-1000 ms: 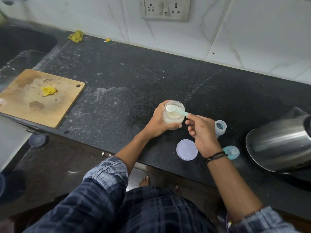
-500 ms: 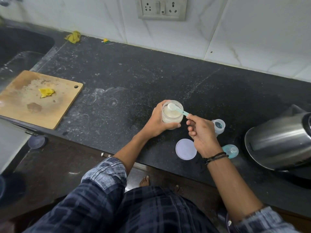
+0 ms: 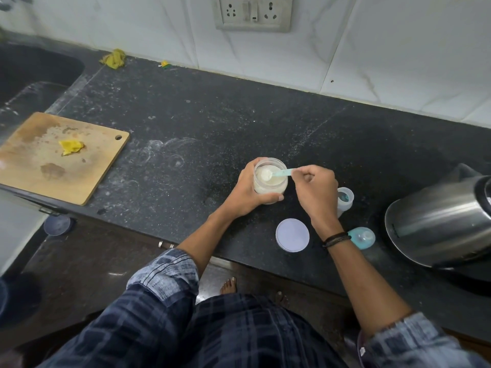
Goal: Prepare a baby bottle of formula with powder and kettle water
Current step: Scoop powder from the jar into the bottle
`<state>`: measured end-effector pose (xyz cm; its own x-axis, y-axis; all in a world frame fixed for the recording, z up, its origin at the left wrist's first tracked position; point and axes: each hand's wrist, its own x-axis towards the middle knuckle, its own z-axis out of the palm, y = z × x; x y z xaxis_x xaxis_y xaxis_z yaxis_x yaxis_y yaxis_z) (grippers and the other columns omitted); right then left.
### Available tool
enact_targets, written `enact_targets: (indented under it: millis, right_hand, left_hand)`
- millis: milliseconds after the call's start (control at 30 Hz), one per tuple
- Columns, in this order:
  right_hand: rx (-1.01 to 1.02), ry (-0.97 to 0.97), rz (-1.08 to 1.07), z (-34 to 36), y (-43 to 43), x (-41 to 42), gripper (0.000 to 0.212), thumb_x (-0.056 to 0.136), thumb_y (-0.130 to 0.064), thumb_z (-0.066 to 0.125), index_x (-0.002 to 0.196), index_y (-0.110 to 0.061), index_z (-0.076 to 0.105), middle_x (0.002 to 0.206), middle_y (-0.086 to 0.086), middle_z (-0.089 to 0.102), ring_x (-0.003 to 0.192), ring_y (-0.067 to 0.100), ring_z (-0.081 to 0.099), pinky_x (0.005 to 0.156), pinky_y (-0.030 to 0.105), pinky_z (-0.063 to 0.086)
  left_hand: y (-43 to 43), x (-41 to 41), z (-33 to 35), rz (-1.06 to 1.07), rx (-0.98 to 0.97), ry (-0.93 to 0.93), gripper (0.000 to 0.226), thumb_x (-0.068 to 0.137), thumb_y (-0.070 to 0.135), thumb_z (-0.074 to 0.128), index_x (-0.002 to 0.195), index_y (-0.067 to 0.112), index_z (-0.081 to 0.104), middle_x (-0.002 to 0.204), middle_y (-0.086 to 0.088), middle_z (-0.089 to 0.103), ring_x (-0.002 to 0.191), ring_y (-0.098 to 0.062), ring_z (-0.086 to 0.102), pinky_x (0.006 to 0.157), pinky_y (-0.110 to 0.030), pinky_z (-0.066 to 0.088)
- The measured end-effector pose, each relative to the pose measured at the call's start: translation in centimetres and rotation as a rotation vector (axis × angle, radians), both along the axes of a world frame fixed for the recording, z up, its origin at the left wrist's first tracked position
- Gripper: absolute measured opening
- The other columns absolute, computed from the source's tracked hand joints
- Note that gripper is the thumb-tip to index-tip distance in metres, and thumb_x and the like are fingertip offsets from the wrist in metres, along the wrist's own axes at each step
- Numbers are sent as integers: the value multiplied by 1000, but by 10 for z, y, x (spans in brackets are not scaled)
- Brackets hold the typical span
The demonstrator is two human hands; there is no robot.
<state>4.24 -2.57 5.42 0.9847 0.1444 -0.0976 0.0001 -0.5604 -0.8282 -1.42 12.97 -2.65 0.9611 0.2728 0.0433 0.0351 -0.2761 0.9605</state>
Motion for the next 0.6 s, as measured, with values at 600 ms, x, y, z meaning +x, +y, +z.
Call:
enact_targets:
  millis: [600]
  right_hand:
    - [-236,-15,273,17,26,3,17,96,-28,66,105,-21,79,103,2,78,86,21,66,65,30,46]
  left_hand:
    - [-1,-1,1,21,-38,9,84,61,38,91,131,45,45,136,15,51,129,-7,50,103,-20,44]
